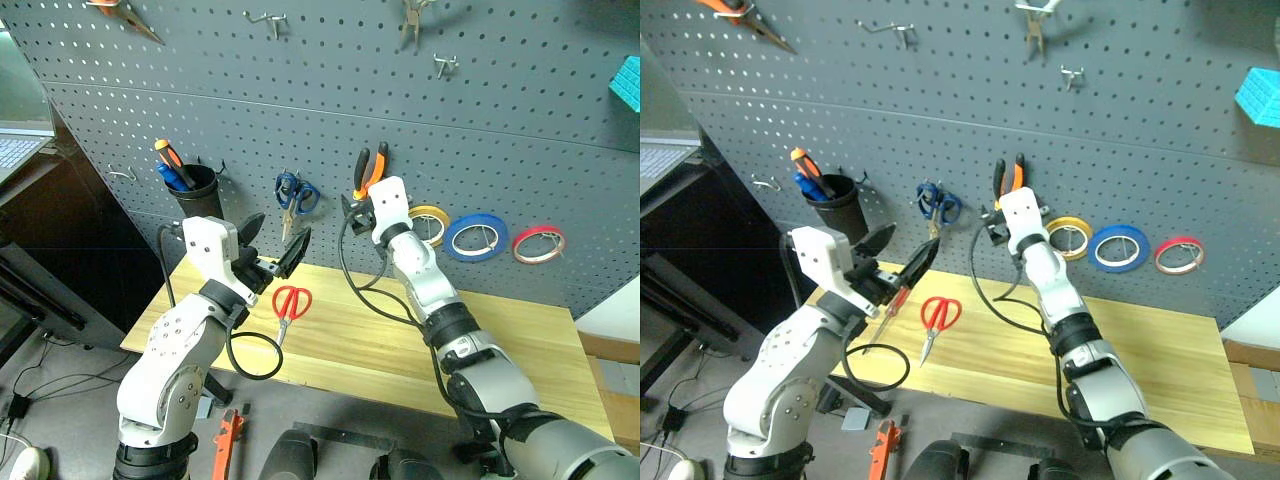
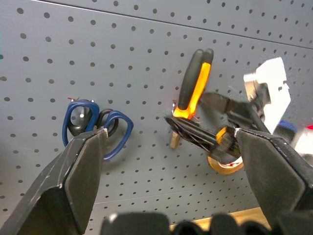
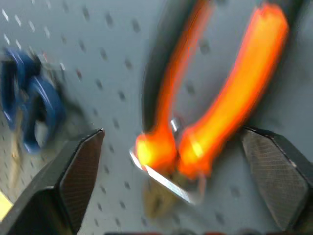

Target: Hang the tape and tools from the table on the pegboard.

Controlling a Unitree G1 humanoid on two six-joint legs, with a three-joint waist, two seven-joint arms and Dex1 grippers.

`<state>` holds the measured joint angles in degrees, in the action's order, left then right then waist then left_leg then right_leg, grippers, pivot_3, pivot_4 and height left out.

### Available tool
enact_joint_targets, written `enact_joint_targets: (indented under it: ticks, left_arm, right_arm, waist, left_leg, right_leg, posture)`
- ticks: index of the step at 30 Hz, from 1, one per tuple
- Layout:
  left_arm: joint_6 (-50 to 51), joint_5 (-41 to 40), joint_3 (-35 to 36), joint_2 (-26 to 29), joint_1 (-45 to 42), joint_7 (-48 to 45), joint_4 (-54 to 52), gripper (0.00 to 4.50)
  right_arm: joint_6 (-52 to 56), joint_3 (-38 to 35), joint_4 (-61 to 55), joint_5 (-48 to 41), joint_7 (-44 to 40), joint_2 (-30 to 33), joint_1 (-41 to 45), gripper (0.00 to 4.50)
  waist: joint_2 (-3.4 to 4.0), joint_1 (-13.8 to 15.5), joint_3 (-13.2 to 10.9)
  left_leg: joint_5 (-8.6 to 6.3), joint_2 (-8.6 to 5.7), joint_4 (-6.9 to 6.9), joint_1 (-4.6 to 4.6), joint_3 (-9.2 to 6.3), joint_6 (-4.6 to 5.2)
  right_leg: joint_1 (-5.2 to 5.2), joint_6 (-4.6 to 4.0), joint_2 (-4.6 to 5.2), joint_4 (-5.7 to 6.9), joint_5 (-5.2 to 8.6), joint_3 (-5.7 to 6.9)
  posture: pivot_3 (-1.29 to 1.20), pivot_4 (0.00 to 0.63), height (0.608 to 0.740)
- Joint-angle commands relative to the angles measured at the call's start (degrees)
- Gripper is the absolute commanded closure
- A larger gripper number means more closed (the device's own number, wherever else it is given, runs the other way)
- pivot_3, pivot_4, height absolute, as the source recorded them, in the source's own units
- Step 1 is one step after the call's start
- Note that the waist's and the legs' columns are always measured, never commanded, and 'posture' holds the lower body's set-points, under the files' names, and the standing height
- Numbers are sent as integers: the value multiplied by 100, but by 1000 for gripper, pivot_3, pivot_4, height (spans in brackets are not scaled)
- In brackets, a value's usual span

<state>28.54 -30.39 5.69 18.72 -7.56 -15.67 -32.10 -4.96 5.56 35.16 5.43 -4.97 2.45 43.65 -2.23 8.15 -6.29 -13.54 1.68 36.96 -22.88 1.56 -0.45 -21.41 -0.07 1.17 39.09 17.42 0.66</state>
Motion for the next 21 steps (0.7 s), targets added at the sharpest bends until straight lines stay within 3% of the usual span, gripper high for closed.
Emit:
enact_joint_targets:
  ticks: [1,7,10,16,21]
  left_arm:
    - [-60,57,-124,-53,-1,-4,-207,0]
    - [-100,623,-464,-118,251,241,-79,0]
    - [16,1074,-756,-94,402,423,47,0]
    - [475,2052,-1136,-379,536,1268,942,0]
    - [964,2385,-1087,-744,487,1689,1679,0]
  right_arm:
    - [550,13,-1626,-177,-512,295,-613,19]
    - [1819,462,-4784,-286,-1655,1154,-2253,19]
    - [2228,634,-5625,-533,-2121,1465,-2736,19]
    - [1965,715,-6067,-693,-2941,2276,-3568,19]
    - [1424,1010,-5964,-856,-3715,2694,-3594,19]
  waist:
    - [2,6,-1]
    - [29,-6,-18]
    - [39,-76,-25]
    - [54,-97,-56]
    - [43,-205,-138]
  left_leg:
    - [-1,0,-1,-1,0,0]
    - [-14,0,-10,-17,-1,5]
    - [-17,4,-11,-13,2,7]
    - [-17,2,-3,3,-1,8]
    - [-15,2,1,1,4,10]
  right_leg:
    - [-2,0,0,0,0,0]
    - [-8,10,2,-20,11,-3]
    - [-9,11,1,-17,15,-4]
    - [7,13,0,-15,17,1]
    - [4,22,-2,-20,23,-3]
  posture:
    - [323,74,740]
    - [277,89,740]
    - [255,96,740]
    - [217,112,740]
    - [184,138,740]
